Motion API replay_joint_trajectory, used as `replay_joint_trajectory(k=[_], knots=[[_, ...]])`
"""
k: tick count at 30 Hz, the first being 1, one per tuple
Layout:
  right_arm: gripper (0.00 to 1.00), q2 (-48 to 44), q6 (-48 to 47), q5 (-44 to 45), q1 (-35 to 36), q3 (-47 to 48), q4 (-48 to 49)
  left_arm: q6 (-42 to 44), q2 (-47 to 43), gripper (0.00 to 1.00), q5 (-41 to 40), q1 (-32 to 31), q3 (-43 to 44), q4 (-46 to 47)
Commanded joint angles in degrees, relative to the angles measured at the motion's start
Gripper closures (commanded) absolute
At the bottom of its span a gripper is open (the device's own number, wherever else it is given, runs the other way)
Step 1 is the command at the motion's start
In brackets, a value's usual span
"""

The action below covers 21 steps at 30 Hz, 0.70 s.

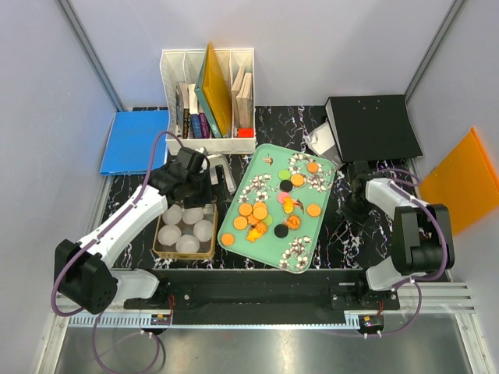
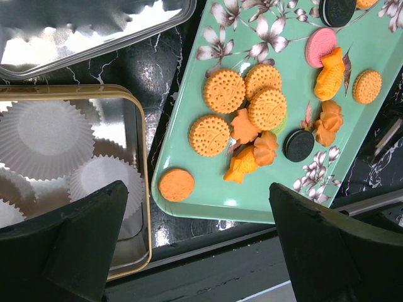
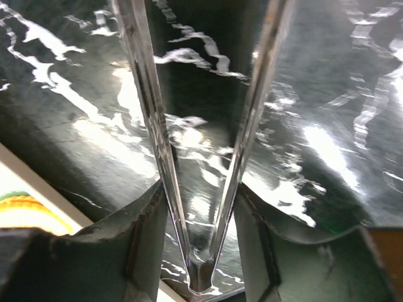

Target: Pack the cookies

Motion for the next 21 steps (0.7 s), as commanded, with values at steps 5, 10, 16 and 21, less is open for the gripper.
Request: replay_joint_trajectory(k=[5,10,16,21], knots=[[0.57,-13.79,-0.52,10.90,-0.43,4.50,-7.89,-0.53,0.55,0.01,1.18,-0.62,2.02,1.76],[0.58,-18.18,-1.92,10.91,-0.43,9.06,-11.41,-0.71,1.08,0.01,1.18,-0.88,2.72,1.76],[0.60,-27.40,-6.41,8.88,-0.34,12.15,-12.56,-0.88,0.90,0.01,0.83,-1.24,2.90,1.76],[0.67,-31.55,-7.99,6.78,-0.43,14.78,-14.31,-1.58,0.72,0.01,0.66,-1.58,2.28,1.76]])
